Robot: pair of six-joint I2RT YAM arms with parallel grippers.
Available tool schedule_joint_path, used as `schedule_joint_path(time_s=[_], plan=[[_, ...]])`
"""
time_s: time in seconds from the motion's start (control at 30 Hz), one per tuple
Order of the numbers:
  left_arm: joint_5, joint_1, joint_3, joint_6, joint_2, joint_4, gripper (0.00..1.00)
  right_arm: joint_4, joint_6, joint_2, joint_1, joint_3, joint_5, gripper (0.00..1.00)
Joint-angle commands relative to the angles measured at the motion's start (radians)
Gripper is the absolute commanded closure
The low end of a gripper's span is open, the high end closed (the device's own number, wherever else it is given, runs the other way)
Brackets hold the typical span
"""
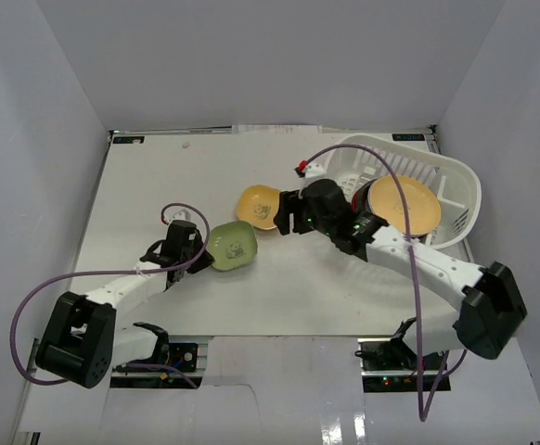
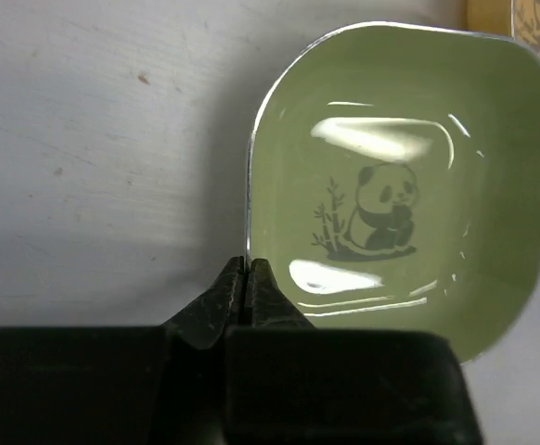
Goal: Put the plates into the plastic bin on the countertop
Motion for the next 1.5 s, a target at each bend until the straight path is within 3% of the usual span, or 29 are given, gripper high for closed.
schedule_joint_path(time_s=[0.0,0.17,0.33,0.47,0.6,0.67,0.83,1.0,1.1,1.13,1.17,1.2,1.27,1.4,1.47], plan=[[-0.053,-0.007,-0.035,-0.024,-0.034,0.002,1.00,-0.006,0.007,0.138,0.077,0.087,0.254,0.27],[-0.085,-0.007,-0.061,-0.044,-0.240,-0.099,1.00,-0.017,0.092,0.357,0.085,0.191,0.360,0.26],[-0.076,-0.009,-0.046,-0.053,-0.451,-0.220,1.00,-0.024,0.107,0.476,0.085,0.312,0.454,0.28],[-0.059,-0.007,0.012,-0.032,-0.547,-0.293,1.00,0.158,-0.096,0.512,0.085,0.331,0.334,0.31],[-0.076,-0.009,0.062,-0.004,-0.640,-0.355,1.00,0.045,-0.332,0.661,0.073,0.524,0.146,0.31],[-0.105,-0.007,0.091,0.007,-0.672,-0.376,1.00,-0.058,-0.360,0.767,0.060,0.654,0.109,0.32],[-0.174,-0.009,0.227,0.068,-0.761,-0.416,1.00,-0.099,-0.370,0.932,0.037,0.798,0.025,0.38],[-0.167,-0.009,0.307,0.087,-0.762,-0.426,1.00,-0.148,-0.371,1.025,0.034,0.923,0.049,0.52],[-0.144,-0.007,0.312,0.083,-0.757,-0.412,1.00,-0.161,-0.371,1.031,0.037,0.941,0.062,0.61],[-0.138,-0.009,0.312,0.083,-0.757,-0.407,1.00,-0.156,-0.373,1.023,0.036,0.937,0.059,0.68],[-0.129,-0.007,0.312,0.083,-0.758,-0.401,1.00,-0.156,-0.377,1.019,0.036,0.935,0.060,0.87],[-0.124,-0.007,0.316,0.080,-0.758,-0.401,1.00,-0.161,-0.377,1.008,0.037,0.935,0.060,0.92],[-0.115,-0.009,0.326,0.080,-0.760,-0.399,1.00,-0.155,-0.371,0.973,0.036,0.920,0.045,0.92],[-0.089,-0.007,0.356,0.080,-0.745,-0.396,1.00,-0.034,-0.365,0.734,0.042,0.819,-0.006,0.92],[-0.069,-0.009,0.364,0.074,-0.736,-0.378,1.00,-0.044,-0.380,0.653,0.040,0.820,0.061,0.92]])
